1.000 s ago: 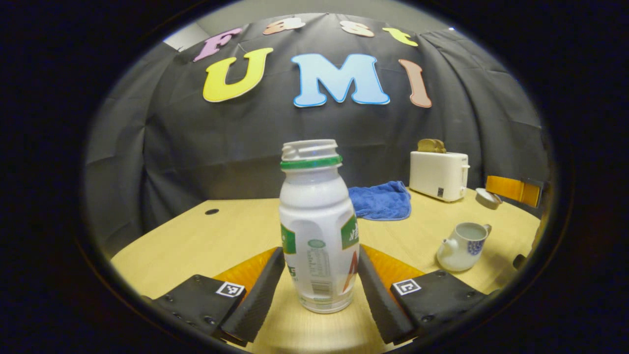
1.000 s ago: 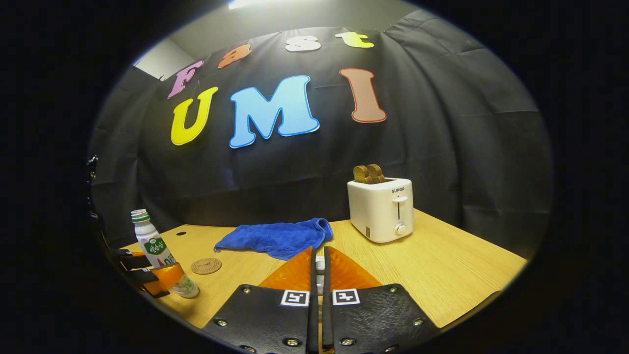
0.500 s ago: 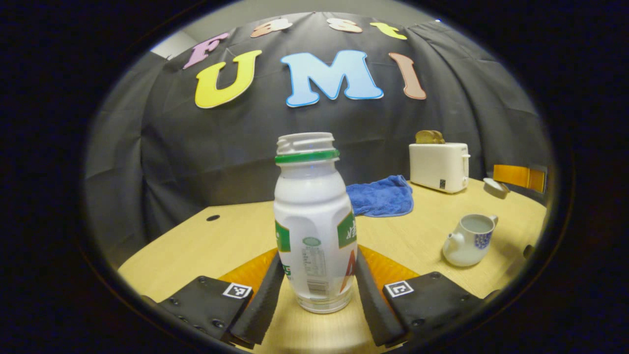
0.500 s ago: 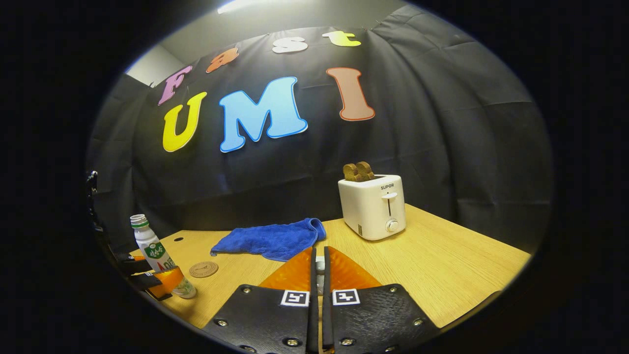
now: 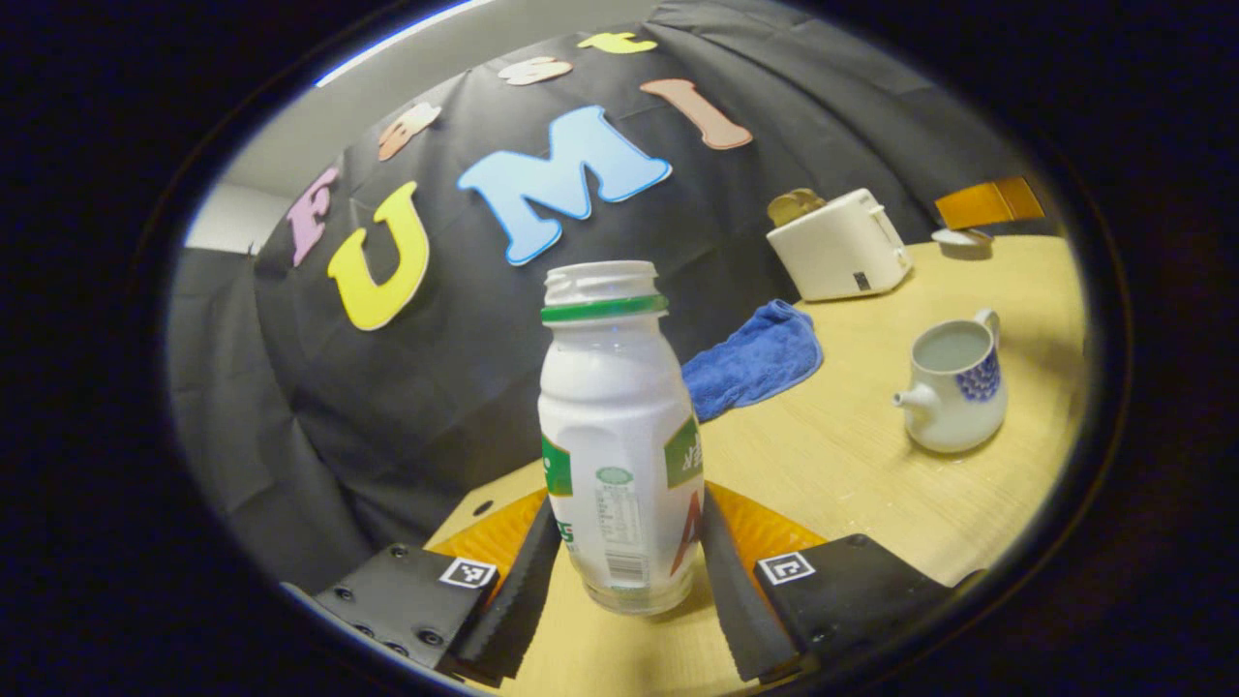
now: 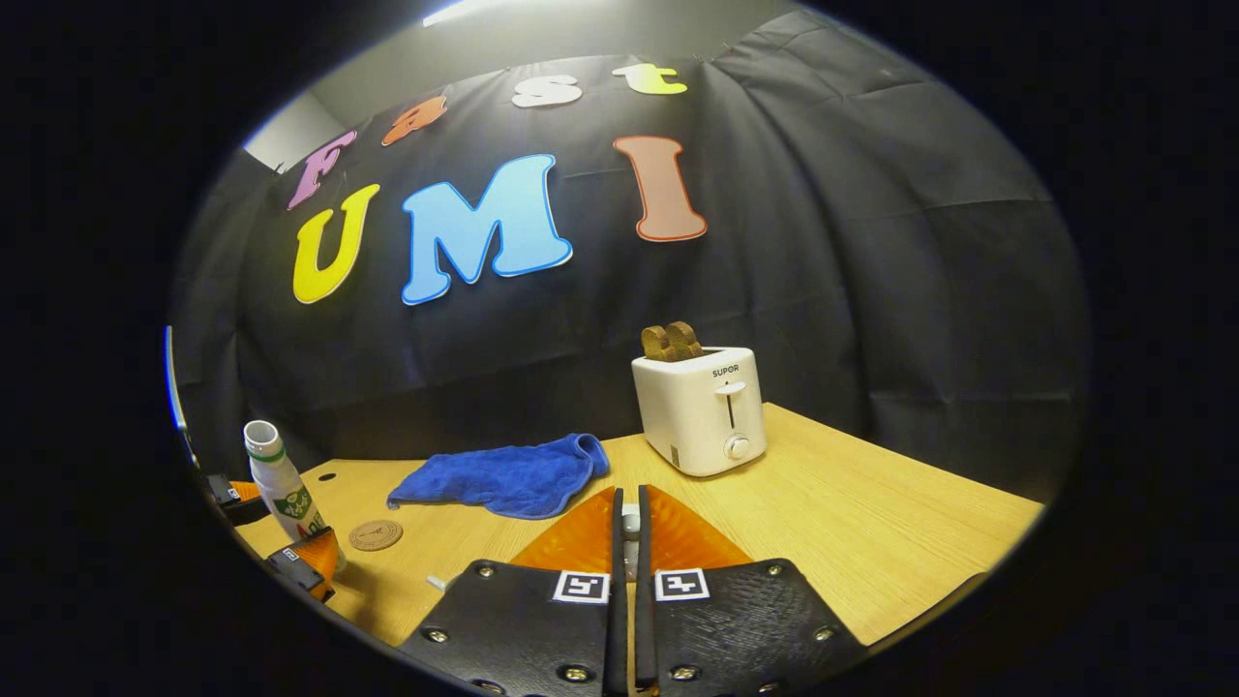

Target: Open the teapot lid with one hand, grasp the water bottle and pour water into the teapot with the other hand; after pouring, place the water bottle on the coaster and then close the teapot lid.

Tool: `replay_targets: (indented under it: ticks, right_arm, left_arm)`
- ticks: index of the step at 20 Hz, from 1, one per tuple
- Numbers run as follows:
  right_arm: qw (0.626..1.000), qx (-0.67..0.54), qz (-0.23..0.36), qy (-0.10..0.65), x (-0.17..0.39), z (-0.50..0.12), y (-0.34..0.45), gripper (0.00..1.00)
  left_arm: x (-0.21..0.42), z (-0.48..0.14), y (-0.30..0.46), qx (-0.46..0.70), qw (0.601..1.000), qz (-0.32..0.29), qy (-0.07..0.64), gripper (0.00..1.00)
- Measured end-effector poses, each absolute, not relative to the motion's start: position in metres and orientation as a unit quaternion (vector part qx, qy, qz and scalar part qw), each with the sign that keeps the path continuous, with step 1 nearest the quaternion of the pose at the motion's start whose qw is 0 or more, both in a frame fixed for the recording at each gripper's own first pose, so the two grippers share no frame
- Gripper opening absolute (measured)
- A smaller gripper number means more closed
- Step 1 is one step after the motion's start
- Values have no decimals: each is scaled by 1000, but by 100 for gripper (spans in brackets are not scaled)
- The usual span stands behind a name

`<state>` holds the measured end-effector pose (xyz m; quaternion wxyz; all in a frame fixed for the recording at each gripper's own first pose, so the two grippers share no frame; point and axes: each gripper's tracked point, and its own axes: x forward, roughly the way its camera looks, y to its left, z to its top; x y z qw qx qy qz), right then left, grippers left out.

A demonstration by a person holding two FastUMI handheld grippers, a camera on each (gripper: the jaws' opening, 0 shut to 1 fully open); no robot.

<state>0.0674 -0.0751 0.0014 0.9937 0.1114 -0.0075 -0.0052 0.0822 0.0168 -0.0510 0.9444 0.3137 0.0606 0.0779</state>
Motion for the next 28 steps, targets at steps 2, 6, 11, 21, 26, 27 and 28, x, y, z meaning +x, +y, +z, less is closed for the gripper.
replay_targets:
  ticks: [2,6,11,21,26,27,28]
  right_arm:
    - [994,107,-12,-10,67,2,-78,3]
    - [995,97,-24,-16,66,4,-84,3]
    - [994,95,-43,-22,66,5,-94,3]
    - [990,122,-62,-22,67,2,-111,3]
    - [990,129,-60,-20,67,1,-111,3]
    - [989,131,-60,-20,68,0,-112,3]
    - [989,135,-60,-19,68,0,-113,3]
  left_arm:
    - [85,-47,12,349,932,76,58,89]
    - [86,-37,7,433,896,79,51,89]
    - [89,-33,-1,518,850,79,46,83]
    - [99,-25,-23,644,761,73,27,89]
    - [108,-23,-33,685,725,67,22,89]
    - [109,-23,-35,692,718,66,20,89]
    - [109,-21,-38,700,710,66,19,89]
